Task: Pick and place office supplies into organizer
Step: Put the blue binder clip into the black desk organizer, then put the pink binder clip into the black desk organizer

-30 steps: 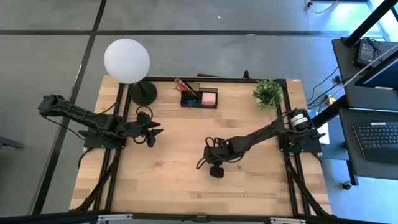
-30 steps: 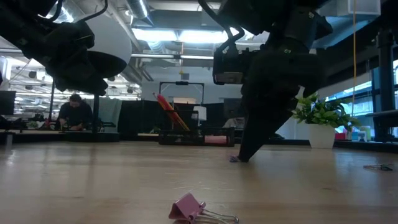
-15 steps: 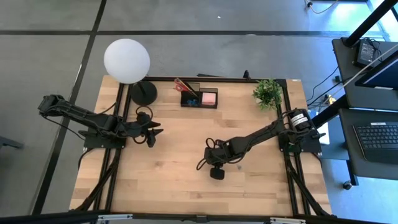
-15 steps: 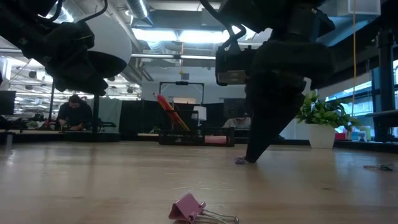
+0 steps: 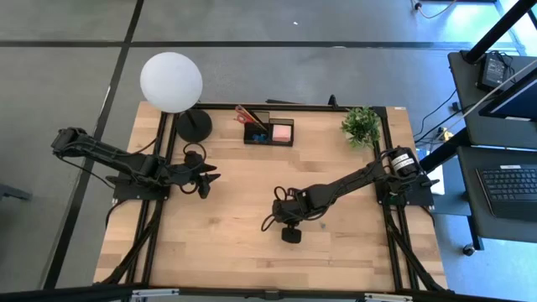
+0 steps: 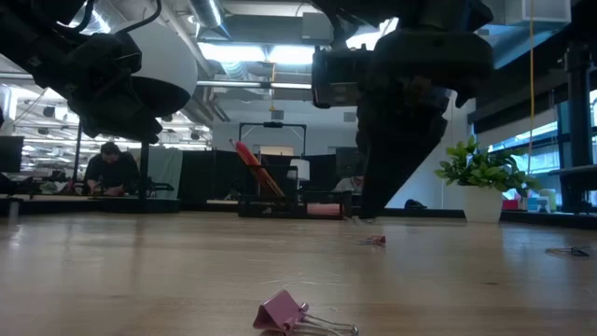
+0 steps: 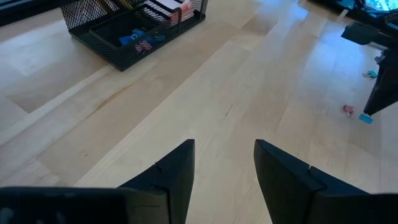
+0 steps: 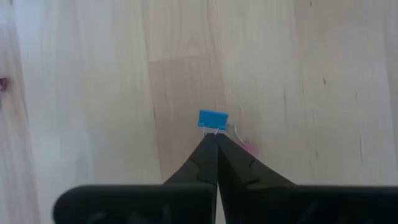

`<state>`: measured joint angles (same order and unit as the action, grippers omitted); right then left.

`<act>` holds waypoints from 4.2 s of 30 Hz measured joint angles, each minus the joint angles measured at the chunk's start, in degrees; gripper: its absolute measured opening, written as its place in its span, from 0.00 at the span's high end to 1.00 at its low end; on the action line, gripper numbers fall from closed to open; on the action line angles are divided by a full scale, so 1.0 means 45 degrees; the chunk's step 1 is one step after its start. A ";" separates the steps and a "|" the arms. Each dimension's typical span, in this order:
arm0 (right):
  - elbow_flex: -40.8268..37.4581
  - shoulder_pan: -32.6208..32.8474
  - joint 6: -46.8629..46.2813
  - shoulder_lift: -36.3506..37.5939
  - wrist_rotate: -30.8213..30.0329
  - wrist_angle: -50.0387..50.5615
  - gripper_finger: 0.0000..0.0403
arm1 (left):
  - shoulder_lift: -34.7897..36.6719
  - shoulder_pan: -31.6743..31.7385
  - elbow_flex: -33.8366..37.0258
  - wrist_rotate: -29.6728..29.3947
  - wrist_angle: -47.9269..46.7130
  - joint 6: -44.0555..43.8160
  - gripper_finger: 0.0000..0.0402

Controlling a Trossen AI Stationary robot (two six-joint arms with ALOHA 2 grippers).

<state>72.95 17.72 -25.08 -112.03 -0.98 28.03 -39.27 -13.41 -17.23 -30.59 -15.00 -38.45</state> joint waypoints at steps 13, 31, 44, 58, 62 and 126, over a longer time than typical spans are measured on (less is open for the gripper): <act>0.2014 -0.0848 0.1502 0.0024 -0.0720 0.1718 1.00 | 0.0000 0.0000 0.0000 0.0005 -0.0005 -0.0338 0.60; 0.5867 -0.6136 0.5017 -0.0055 -0.2611 0.1821 1.00 | 0.0000 0.0000 0.0000 0.0049 -0.0049 -0.0255 0.60; 0.5856 -0.7286 0.5568 -0.2082 -0.2181 0.0509 1.00 | 0.0000 0.0000 0.0000 0.0050 -0.0063 0.0381 0.60; 0.5858 -0.8071 0.5270 -0.2929 -0.2179 0.0495 0.98 | 0.0000 0.0000 0.0000 0.0049 -0.0063 0.0381 0.60; 0.5855 -0.8140 0.5265 -0.2929 -0.2177 0.0549 0.95 | 0.0000 0.0000 0.0000 0.0050 -0.0063 0.0381 0.60; 0.0958 0.0053 0.6005 0.0296 -0.0192 0.1956 0.55 | 0.0000 0.0000 0.0000 0.0053 -0.0379 -0.0307 0.60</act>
<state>77.26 17.96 1.94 -110.69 -1.84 36.84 -39.27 -13.41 -17.23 -30.35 -16.71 -39.83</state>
